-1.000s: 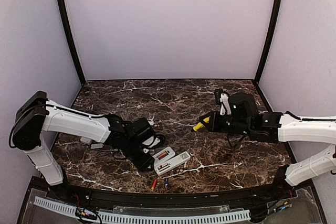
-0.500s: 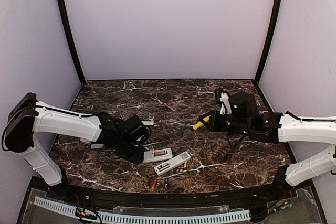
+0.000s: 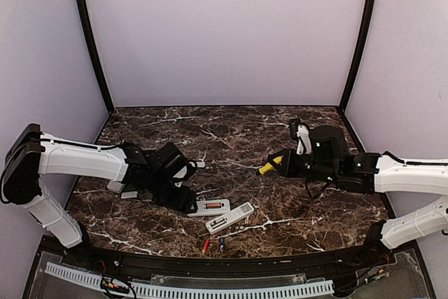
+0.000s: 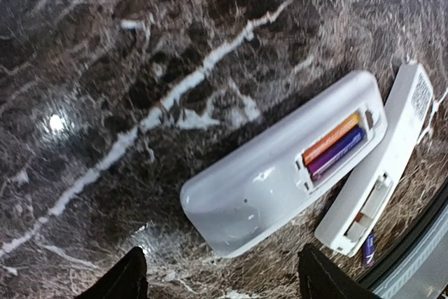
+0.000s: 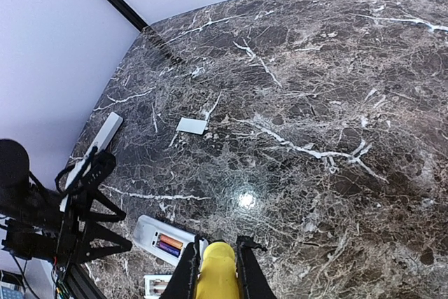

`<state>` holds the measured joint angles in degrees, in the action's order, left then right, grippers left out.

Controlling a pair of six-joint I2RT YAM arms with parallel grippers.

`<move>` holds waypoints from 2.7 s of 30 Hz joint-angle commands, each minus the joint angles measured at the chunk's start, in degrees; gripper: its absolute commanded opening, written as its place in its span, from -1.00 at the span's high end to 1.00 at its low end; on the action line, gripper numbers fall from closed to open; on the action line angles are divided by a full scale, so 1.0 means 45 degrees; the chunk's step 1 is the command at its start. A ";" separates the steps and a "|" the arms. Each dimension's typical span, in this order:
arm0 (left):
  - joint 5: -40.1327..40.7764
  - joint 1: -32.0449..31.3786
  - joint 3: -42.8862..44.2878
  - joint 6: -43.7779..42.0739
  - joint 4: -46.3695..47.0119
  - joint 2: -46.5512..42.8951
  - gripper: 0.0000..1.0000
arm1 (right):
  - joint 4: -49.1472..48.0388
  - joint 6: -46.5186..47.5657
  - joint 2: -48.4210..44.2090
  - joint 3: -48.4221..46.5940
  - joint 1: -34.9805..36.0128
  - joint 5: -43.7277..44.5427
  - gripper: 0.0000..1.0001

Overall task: Unload the batteries from the remote control
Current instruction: Adjust the remote control without the battery cover at the center of the board.

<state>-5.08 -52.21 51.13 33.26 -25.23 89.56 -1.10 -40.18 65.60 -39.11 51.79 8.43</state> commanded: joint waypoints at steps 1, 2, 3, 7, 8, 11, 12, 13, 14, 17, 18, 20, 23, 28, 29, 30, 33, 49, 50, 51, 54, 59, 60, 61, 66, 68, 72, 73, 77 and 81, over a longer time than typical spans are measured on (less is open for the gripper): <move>-0.1549 0.0772 0.0660 -0.1491 0.0548 -0.0174 -0.47 | -0.0398 -0.0118 -0.0276 0.0214 -0.0014 0.0120 1.00; -0.1636 0.0796 0.0811 -0.1765 0.0509 -0.0009 -0.48 | -0.0399 -0.0124 -0.0281 0.0215 -0.0035 0.0120 1.00; -0.1784 0.0814 0.1158 -0.1892 0.0407 0.0384 -0.48 | -0.0389 -0.0127 -0.0284 0.0201 -0.0031 0.0115 1.00; -0.2283 0.0837 0.1766 -0.2373 0.0584 0.1311 -0.48 | -0.0281 -0.0150 -0.0412 0.0234 -0.0027 0.0173 1.00; -0.2364 0.0839 0.1865 -0.2464 0.0615 0.1534 -0.48 | -0.0223 -0.0147 -0.0459 0.0235 -0.0025 0.0202 1.00; -0.2581 0.0839 0.1971 -0.2613 0.0494 0.1886 -0.49 | -0.0036 -0.0146 -0.0619 0.0252 -0.0025 0.0270 1.00; -0.2611 0.0839 0.1926 -0.2619 0.0453 0.1966 -0.49 | -0.0012 -0.0151 -0.0678 0.0281 -0.0025 0.0309 1.00; -0.2672 0.0839 0.1873 -0.2613 0.0398 0.1979 -0.49 | -0.0009 -0.0152 -0.0741 0.0319 -0.0022 0.0341 1.00; -0.2705 0.0839 0.1726 -0.2609 0.0376 0.1965 -0.49 | -0.0023 -0.0152 -0.0781 0.0340 -0.0027 0.0362 1.00; -0.2986 0.0839 0.1414 -0.2609 0.0362 0.1894 -0.49 | -0.0093 -0.0183 -0.0799 0.0371 -0.0025 0.0359 1.00; -0.3254 0.0839 0.1240 -0.2607 0.0424 0.1836 -0.50 | -0.0136 -0.0159 -0.0752 0.0371 -0.0025 0.0335 1.00; -0.3811 0.0839 0.0959 -0.2595 0.0675 0.1656 -0.50 | -0.0200 -0.0165 -0.0668 0.0343 -0.0035 0.0265 1.00; -0.4527 0.0825 0.0559 -0.2540 0.0941 0.1388 -0.50 | -0.0270 -0.0152 -0.0562 0.0314 -0.0034 0.0171 1.00; -0.5618 0.0805 0.0194 -0.2288 0.1499 0.1348 -0.50 | -0.0378 -0.0162 -0.0481 0.0313 -0.0025 0.0101 1.00; -0.5711 0.0792 0.0130 -0.2251 0.1600 0.1333 -0.50 | -0.0367 -0.0153 -0.0478 0.0313 -0.0029 0.0091 1.00; -0.5874 0.0786 0.0106 -0.2184 0.1813 0.1331 -0.49 | -0.0361 -0.0152 -0.0477 0.0291 -0.0025 0.0089 1.00; -0.6236 0.0783 0.0110 -0.2039 0.2177 0.1520 -0.50 | -0.0332 -0.0145 -0.0483 0.0291 -0.0025 0.0100 1.00; -0.6300 0.0197 0.0851 -0.1339 0.4159 0.2463 -0.50 | -0.0206 -0.0202 -0.0632 0.0313 -0.0025 0.0230 1.00; -0.6189 0.0205 0.1031 -0.1424 0.4083 0.2433 -0.50 | -0.0190 -0.0178 -0.0633 0.0313 -0.0022 0.0236 1.00; -0.5871 0.0210 0.1104 -0.1487 0.3849 0.2388 -0.50 | -0.0144 -0.0182 -0.0648 0.0296 -0.0024 0.0237 1.00; -0.5060 0.0256 0.1363 -0.1899 0.3116 0.2004 -0.51 | -0.0017 -0.0155 -0.0723 0.0274 -0.0010 0.0277 1.00; -0.3568 0.0662 0.1719 -0.2604 0.1659 0.1478 -0.52 | -0.0008 -0.0173 -0.0878 0.0332 -0.0025 0.0372 1.00; -0.3219 0.0741 0.1922 -0.2702 0.1582 0.1449 -0.53 | -0.0018 -0.0187 -0.0869 0.0349 -0.0025 0.0383 1.00; -0.3037 0.0761 0.2241 -0.2883 0.1364 0.1477 -0.53 | -0.0027 -0.0205 -0.0865 0.0369 -0.0025 0.0363 1.00; -0.0886 0.0791 0.3914 -0.3209 -0.0016 0.2571 -0.53 | -0.0002 -0.0236 -0.0897 0.0391 -0.0025 0.0381 1.00; -0.0485 0.0787 0.4406 -0.3261 -0.0186 0.2990 -0.54 | 0.0063 -0.0255 -0.0968 0.0420 -0.0025 0.0437 1.00; 0.0028 0.0792 0.5084 -0.3238 -0.0317 0.3656 -0.56 | 0.0127 -0.0284 -0.1085 0.0479 -0.0025 0.0579 1.00; 0.0080 0.0789 0.5278 -0.3247 -0.0294 0.3829 -0.56 | 0.0116 -0.0298 -0.1090 0.0485 -0.0025 0.0619 1.00; 0.0201 0.0788 0.5664 -0.3269 -0.0030 0.4313 -0.57 | 0.0054 -0.0311 -0.0944 0.0450 -0.0025 0.0634 1.00; 0.0428 0.0694 0.5974 -0.3345 0.0083 0.4701 -0.59 | 0.0016 -0.0323 -0.0821 0.0430 -0.0025 0.0649 1.00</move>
<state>-5.34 -48.71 75.46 19.25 -23.77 109.97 0.05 -41.10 61.60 -37.58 51.79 10.35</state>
